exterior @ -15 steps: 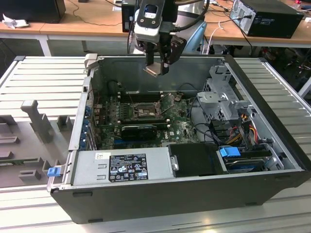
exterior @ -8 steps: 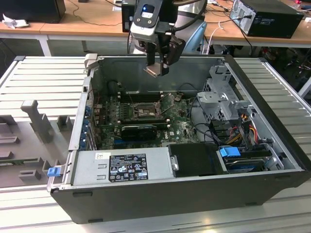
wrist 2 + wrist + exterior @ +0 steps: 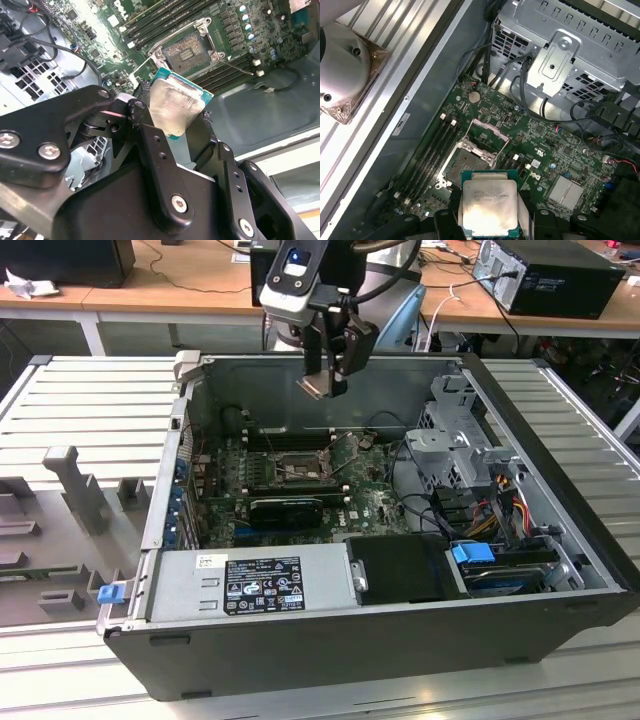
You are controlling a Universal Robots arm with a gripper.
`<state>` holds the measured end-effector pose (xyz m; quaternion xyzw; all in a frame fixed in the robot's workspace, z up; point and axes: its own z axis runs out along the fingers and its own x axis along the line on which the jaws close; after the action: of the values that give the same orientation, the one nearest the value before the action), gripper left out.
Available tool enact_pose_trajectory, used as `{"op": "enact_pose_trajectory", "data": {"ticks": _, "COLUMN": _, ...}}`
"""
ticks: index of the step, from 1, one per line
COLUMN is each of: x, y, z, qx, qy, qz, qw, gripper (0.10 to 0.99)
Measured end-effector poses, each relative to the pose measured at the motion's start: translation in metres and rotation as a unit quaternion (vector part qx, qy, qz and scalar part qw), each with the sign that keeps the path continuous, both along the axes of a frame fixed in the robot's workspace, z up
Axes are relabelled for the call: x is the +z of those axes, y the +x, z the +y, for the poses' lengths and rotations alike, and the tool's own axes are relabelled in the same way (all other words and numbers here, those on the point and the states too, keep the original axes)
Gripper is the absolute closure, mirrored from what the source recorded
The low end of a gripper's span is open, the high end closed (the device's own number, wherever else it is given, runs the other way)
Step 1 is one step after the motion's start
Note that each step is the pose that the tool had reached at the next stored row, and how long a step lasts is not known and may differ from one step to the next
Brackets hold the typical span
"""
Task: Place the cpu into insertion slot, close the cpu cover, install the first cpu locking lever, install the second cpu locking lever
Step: 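Place the cpu into insertion slot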
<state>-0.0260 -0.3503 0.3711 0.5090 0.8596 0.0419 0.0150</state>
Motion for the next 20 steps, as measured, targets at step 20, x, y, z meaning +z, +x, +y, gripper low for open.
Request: {"op": "enact_pose_trajectory", "data": {"ticks": 20, "x": -0.0020, "y": 0.0000, "z": 0.0000, "qx": -0.077, "qy": -0.0001, "qz": 0.0000, "qw": 0.9970, "gripper": 0.561}}
